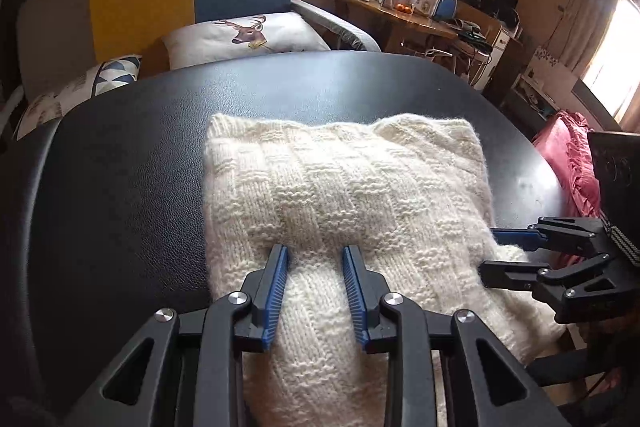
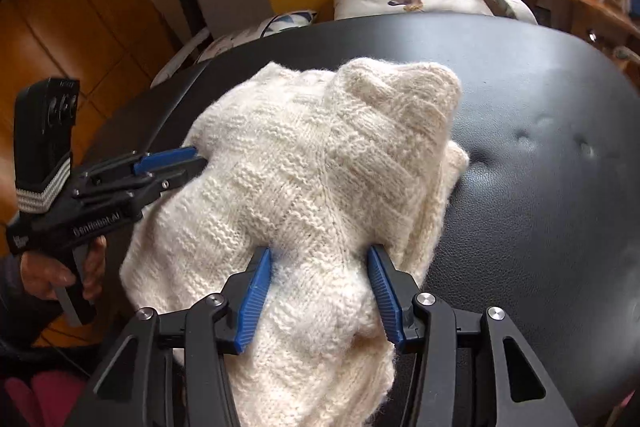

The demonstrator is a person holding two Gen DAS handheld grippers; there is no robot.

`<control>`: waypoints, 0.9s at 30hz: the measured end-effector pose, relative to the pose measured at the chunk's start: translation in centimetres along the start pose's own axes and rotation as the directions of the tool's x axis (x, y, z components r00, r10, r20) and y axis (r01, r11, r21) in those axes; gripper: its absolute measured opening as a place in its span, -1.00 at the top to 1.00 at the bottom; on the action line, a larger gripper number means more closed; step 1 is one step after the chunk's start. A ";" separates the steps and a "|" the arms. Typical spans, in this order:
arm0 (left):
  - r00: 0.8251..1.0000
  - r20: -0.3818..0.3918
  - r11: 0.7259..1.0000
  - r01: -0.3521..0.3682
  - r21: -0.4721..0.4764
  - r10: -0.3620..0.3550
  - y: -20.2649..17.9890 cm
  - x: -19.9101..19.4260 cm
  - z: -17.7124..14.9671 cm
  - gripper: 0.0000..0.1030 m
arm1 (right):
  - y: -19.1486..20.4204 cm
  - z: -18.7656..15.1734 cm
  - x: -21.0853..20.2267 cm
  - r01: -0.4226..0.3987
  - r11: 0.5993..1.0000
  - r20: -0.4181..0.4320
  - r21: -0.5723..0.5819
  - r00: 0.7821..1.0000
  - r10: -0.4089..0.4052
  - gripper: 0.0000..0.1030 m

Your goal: Fold clothes

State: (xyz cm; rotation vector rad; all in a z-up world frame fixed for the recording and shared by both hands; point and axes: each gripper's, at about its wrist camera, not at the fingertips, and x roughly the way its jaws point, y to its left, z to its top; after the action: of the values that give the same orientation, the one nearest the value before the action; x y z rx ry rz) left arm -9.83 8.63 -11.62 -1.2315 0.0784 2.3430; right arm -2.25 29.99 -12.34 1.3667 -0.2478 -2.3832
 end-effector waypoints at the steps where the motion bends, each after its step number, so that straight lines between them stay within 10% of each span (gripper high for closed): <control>1: 1.000 0.003 1.000 0.003 -0.004 -0.003 0.2 -0.4 0.2 0.44 | -0.1 0.1 -0.3 -0.010 1.000 0.010 0.009 1.000 0.010 -0.02; 6: 0.998 0.034 0.998 0.053 -0.043 -0.051 2.3 -2.9 0.6 0.19 | -1.6 -0.3 -3.8 -0.108 0.990 0.118 0.091 0.988 0.097 -0.81; 10: 0.986 0.037 0.974 0.165 -0.158 -0.161 5.8 -3.6 0.3 -0.03 | -4.3 -1.0 -6.3 -0.222 0.952 0.205 0.213 0.962 0.178 -0.92; 19: 0.893 0.100 0.767 0.429 -0.477 -0.438 13.2 -0.2 -0.9 -0.17 | -7.2 -2.0 -3.4 -0.257 0.893 0.139 0.369 0.965 0.220 -0.98; 24: 0.862 0.071 0.767 0.481 -0.424 -0.502 11.2 1.8 -0.2 -0.22 | -7.0 -1.7 -1.4 -0.249 0.893 0.087 0.376 0.969 0.233 -0.98; 27: 0.887 0.022 0.829 0.440 -0.345 -0.461 9.3 2.8 0.1 -0.34 | -6.5 -1.0 0.3 -0.244 0.898 0.054 0.366 0.969 0.241 -0.98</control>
State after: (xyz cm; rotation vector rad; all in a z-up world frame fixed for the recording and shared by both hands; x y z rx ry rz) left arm -15.41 1.55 -15.30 -1.3083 -0.5659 1.9452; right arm -3.03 35.85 -15.25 1.3859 -0.8579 -2.2029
